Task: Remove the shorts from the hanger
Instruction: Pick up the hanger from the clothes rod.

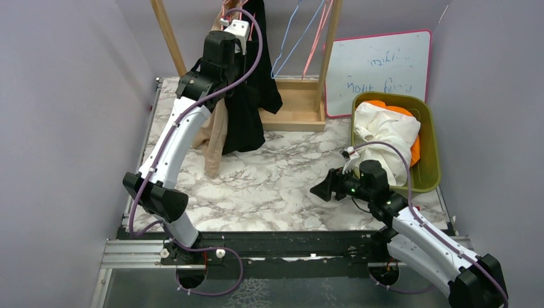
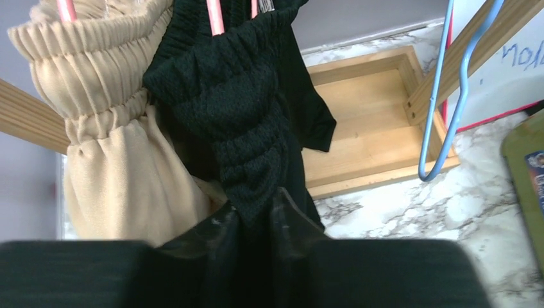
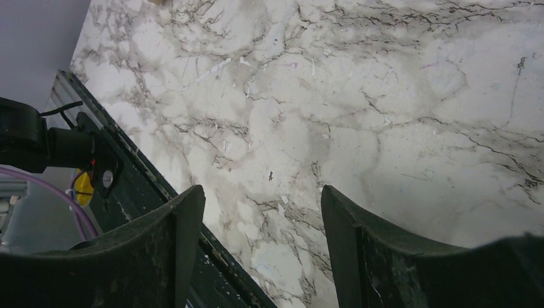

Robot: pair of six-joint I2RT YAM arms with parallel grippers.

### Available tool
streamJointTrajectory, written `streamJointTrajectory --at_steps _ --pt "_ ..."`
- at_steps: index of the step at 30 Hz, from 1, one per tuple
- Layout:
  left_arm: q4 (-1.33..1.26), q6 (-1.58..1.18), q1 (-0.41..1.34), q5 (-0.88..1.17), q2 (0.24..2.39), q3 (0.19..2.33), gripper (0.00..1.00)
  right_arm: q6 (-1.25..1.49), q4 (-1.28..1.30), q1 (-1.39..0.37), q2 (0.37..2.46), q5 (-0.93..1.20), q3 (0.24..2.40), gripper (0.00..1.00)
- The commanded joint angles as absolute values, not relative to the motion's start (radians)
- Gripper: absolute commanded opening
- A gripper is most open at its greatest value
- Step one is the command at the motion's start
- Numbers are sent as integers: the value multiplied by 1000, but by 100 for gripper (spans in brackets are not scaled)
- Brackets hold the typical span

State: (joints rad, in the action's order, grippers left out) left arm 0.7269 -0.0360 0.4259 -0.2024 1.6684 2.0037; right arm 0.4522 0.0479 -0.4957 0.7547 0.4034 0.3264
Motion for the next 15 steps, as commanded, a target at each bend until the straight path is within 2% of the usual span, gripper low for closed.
streamJointTrajectory --at_steps 1,3,8,15 --pt "753 -10 417 -174 1695 2039 14 459 51 -500 760 377 355 70" --pt "755 -10 417 -176 1695 2045 0 459 52 -499 764 376 357 70" --pt "693 4 417 -168 1679 2017 0 465 55 -499 770 370 355 70" --pt "366 -31 417 -100 1556 1806 0 462 64 -500 770 376 362 70"
